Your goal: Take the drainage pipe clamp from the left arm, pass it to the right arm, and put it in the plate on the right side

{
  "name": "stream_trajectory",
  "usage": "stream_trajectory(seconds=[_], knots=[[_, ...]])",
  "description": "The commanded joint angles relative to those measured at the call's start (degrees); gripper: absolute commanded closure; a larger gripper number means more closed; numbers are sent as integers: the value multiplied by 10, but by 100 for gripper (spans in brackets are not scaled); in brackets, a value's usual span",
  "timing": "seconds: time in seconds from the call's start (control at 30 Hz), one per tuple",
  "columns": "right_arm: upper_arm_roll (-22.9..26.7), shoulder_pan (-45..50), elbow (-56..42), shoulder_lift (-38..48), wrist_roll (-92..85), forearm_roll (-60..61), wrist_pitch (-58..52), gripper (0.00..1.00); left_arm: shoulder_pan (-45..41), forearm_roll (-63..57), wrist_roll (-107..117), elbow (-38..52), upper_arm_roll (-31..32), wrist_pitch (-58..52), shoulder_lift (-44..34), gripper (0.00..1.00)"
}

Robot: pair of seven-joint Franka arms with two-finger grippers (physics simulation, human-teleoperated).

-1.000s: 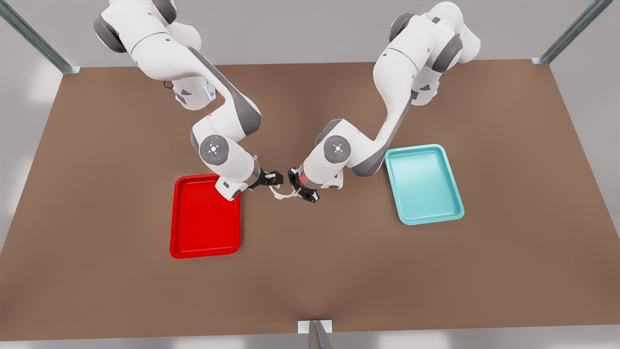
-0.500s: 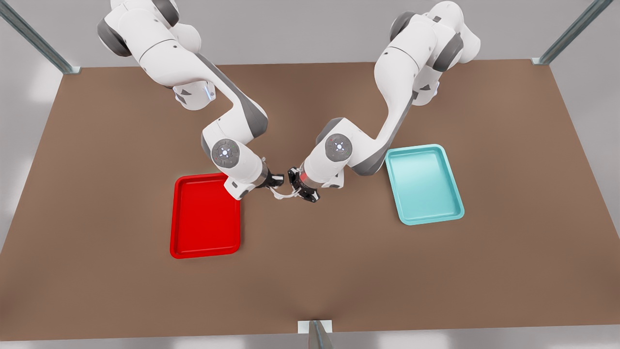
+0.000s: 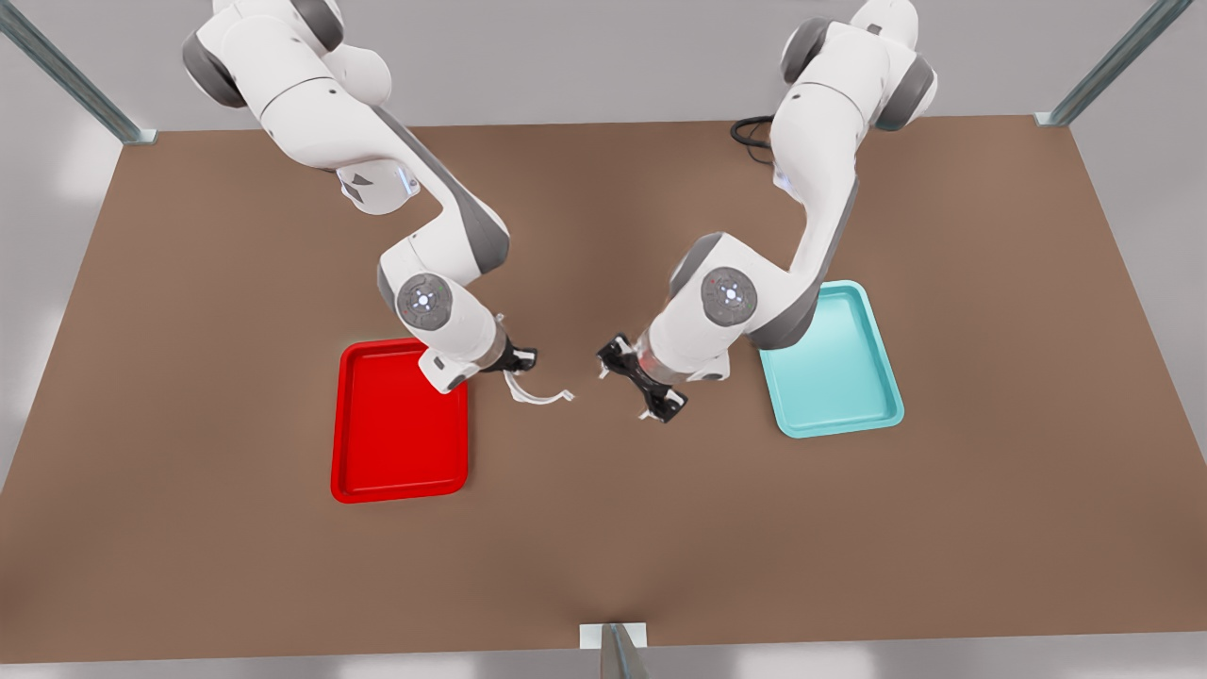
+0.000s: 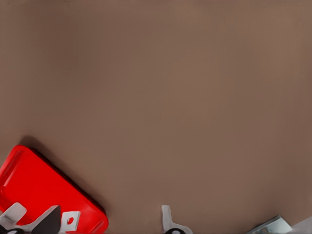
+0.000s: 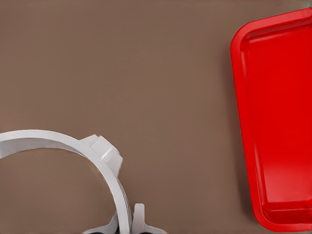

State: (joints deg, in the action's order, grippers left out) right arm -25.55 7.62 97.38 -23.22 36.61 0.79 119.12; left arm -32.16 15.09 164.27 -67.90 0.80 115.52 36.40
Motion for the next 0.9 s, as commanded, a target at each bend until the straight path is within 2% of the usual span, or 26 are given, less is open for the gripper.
stream_trajectory(seconds=[0.0,0.1,0.17,0.23,0.27,0.3,0.33,0.37,0.43,0.63,0.67,0.7,0.73,0.83,0.87], knots=[[0,-13,24,12,25,-42,-2,79,33,-5,-292,0,-9,-130,-5,0],[0,-53,72,35,25,-91,-2,79,130,-105,-775,0,-11,-185,-7,0],[-1,-83,99,47,24,-116,-2,79,199,-119,-1178,0,-11,-194,-37,0],[-1,-123,125,51,23,-149,-3,79,263,-127,-1537,-3,-12,-233,-108,0],[-1,-133,131,50,22,-151,-3,79,283,-132,-1621,-42,-11,-233,-167,0],[-1,-161,151,49,19,-172,1,79,287,-132,-1654,-111,-10,-219,-235,0],[0,-174,153,40,13,-173,1,79,287,-132,-1652,-134,-9,-216,-261,0],[0,-188,154,27,12,-173,0,79,282,-133,-1649,-135,-8,-181,-258,0],[0,-216,155,2,5,-174,1,79,275,-154,-1652,-126,-8,-180,-244,0],[-1,-218,153,-31,-7,-171,1,79,263,-154,-1654,-122,-6,-179,-205,0],[0,-215,154,-35,-8,-172,-3,52,254,-155,-1654,-120,-6,-176,-201,0],[-1,-215,153,-35,-8,-171,-5,15,254,-153,-1654,-118,-7,-176,-199,0],[-1,-219,152,-35,-36,-171,-10,0,252,-153,-1654,-118,-7,-176,-199,0],[-11,-220,121,-9,-96,-171,-55,0,252,-153,-1654,-118,-7,-176,-197,0],[-22,-220,44,-7,-131,-167,-135,0,252,-150,-1653,-118,-6,-177,-197,0]])
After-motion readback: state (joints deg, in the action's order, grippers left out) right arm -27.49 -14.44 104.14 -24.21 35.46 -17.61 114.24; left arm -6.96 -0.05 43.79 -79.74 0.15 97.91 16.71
